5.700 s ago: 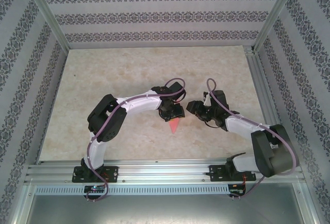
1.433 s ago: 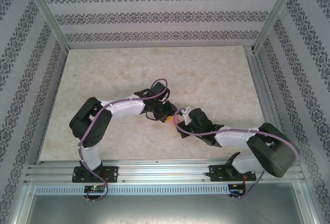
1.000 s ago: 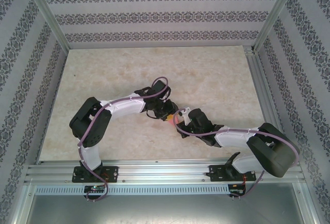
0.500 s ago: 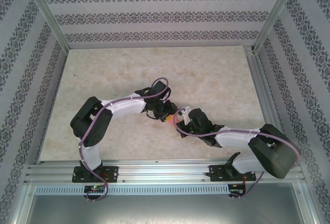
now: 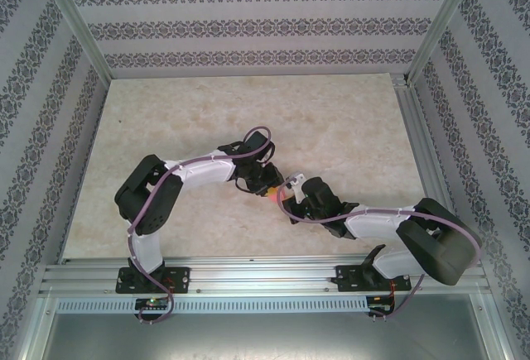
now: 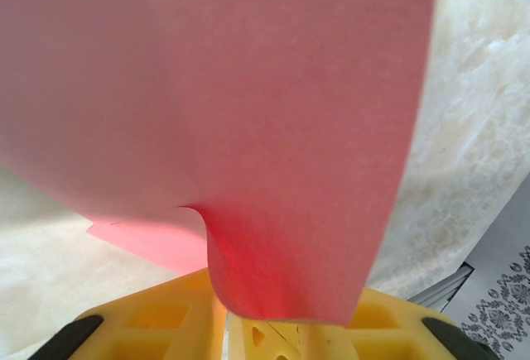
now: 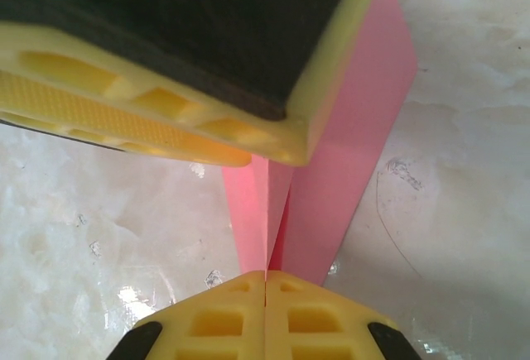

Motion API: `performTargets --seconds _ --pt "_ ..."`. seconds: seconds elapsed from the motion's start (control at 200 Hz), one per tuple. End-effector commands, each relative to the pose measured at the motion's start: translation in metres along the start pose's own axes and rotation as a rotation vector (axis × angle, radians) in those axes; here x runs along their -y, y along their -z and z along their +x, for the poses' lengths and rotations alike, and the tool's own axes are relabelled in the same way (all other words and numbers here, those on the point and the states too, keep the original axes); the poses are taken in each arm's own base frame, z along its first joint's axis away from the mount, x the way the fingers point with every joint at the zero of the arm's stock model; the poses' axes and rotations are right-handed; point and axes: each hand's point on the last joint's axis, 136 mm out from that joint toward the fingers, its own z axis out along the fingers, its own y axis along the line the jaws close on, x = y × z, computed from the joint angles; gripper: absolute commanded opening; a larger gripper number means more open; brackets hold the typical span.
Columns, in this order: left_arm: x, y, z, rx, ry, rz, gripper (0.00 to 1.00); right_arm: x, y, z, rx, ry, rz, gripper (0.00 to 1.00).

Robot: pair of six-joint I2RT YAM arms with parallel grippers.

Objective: Fold a paper plane with a square sheet of paper (pick it up from the middle)
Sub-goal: Fold the wing for the fifth time at the center of the table.

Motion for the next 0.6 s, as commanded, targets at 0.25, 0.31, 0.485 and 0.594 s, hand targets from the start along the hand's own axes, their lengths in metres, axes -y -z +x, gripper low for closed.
performTargets --seconds 0.25,0.31,0.485,0.594 --pt "-0.003 -0.008 -0.003 0.007 -0.031 -0.044 0.19 -0.002 0.010 -0.005 0.047 -0.037 -0.005 0.17" --pt "-0.002 -0.008 -0.004 0.007 -0.038 -0.048 0.20 -0.001 0.015 -0.005 0.058 -0.056 -0.014 0.22" --pt "0.000 -0.006 -0.005 0.010 -0.053 -0.050 0.19 0.017 0.027 -0.003 0.056 -0.286 -0.037 0.35" --pt "0.000 -0.005 -0.005 0.012 -0.060 -0.052 0.18 0.023 0.026 -0.002 -0.013 -0.472 -0.117 0.41"
